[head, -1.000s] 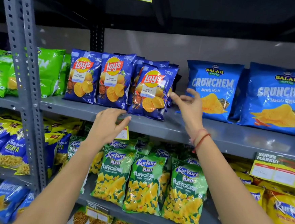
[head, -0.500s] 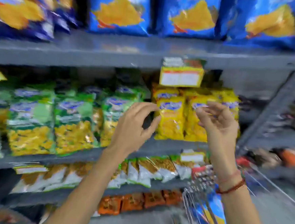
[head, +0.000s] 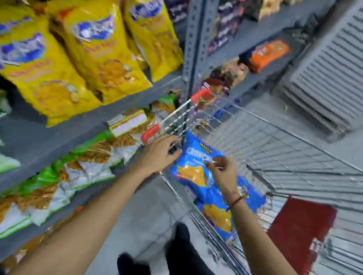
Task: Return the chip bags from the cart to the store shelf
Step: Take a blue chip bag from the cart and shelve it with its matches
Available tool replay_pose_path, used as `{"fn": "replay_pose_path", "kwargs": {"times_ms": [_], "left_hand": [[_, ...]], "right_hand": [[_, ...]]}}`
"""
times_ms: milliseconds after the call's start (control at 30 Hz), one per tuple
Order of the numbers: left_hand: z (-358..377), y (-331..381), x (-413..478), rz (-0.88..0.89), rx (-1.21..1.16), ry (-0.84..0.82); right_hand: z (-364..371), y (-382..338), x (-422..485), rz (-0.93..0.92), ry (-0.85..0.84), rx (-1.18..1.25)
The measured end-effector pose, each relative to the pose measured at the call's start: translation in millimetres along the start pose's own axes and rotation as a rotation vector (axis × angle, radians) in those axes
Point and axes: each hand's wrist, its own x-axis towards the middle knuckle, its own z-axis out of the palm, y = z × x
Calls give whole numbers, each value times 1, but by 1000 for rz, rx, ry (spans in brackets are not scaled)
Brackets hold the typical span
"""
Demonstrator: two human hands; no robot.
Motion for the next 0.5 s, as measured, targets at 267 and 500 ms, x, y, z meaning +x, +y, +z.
{"fn": "replay_pose_path", "kwargs": {"times_ms": [267, 500], "left_hand": [[89, -37, 94, -316, -18, -352], [147, -77, 132, -609, -163, -468]], "right_hand": [[34, 89, 66, 380, 31, 183], [51, 143, 104, 553, -21, 243]]}}
